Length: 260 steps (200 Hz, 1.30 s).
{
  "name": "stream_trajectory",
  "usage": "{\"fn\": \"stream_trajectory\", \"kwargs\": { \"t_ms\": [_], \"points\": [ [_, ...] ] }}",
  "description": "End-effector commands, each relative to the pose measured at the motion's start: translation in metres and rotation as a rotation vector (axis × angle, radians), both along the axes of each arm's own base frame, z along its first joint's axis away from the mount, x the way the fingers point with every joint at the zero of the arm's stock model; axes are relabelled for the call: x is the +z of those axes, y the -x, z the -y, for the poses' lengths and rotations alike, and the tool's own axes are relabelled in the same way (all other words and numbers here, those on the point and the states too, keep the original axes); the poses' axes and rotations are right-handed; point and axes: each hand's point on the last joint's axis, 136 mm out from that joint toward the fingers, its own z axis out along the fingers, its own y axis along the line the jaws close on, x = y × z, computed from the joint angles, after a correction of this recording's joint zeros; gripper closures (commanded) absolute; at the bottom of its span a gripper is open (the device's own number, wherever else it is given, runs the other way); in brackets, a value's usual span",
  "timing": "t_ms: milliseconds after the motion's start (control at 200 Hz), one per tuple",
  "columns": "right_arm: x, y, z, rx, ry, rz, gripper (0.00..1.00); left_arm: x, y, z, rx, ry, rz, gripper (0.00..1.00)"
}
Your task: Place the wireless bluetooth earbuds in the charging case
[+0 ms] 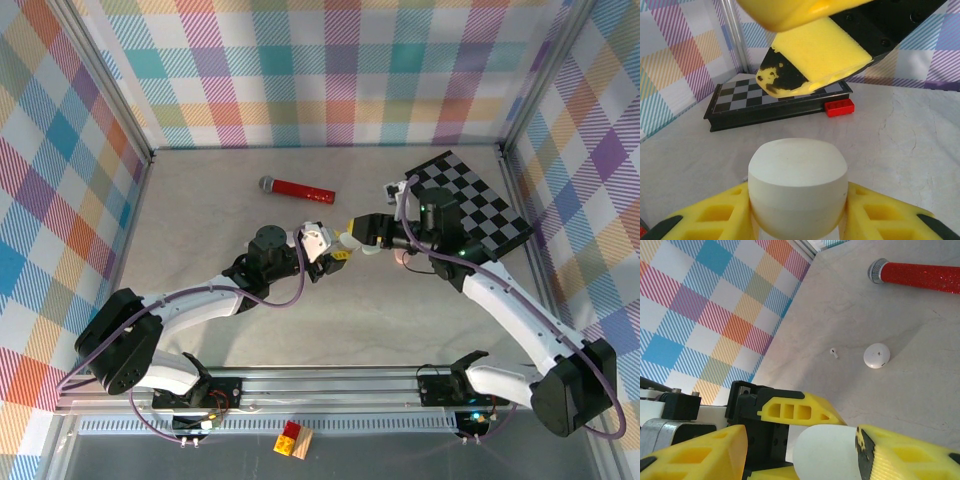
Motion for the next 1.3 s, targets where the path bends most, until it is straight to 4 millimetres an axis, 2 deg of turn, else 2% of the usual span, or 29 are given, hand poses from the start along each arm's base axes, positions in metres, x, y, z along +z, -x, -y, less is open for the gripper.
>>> {"fn": "stream_trajectory", "kwargs": {
  "t_ms": [0,105,250,435,595,780,990,1215,1295],
  "points": [
    [0.001,-0.007,0.011,-0.068,-0.073,-0.068,0.41,0.033,0.001,0.005,-0.009,0.095,0.043,0.62],
    [-0.004,-0.010,0.014,-0.066,-0.156,-0.133,0.37,0.039,0.000,0.005,-0.005,0.132,0.045,0.61],
    [-0.008,-0.005,0.000,0.032,-0.220,-0.195,0.33,0.043,-0.004,0.008,-0.001,0.158,0.066,0.61],
    [-0.003,-0.002,-0.012,0.115,-0.313,-0.234,0.33,0.050,-0.010,0.012,0.005,0.183,0.082,0.61],
    [-0.002,-0.005,-0.014,0.121,-0.335,-0.242,0.34,0.051,-0.012,0.016,-0.004,0.197,0.073,0.61],
    [0.002,-0.007,-0.013,0.112,-0.350,-0.233,0.46,0.050,-0.012,0.014,0.005,0.199,0.076,0.61],
    [0.001,-0.011,-0.013,0.096,-0.370,-0.250,0.69,0.046,-0.013,0.014,0.011,0.190,0.076,0.60],
    [-0.003,-0.016,-0.009,0.058,-0.384,-0.268,0.83,0.043,-0.014,0.014,0.019,0.177,0.081,0.60],
    [-0.006,-0.018,-0.007,0.040,-0.383,-0.274,0.86,0.042,-0.014,0.013,0.017,0.175,0.080,0.56]
  ]
}}
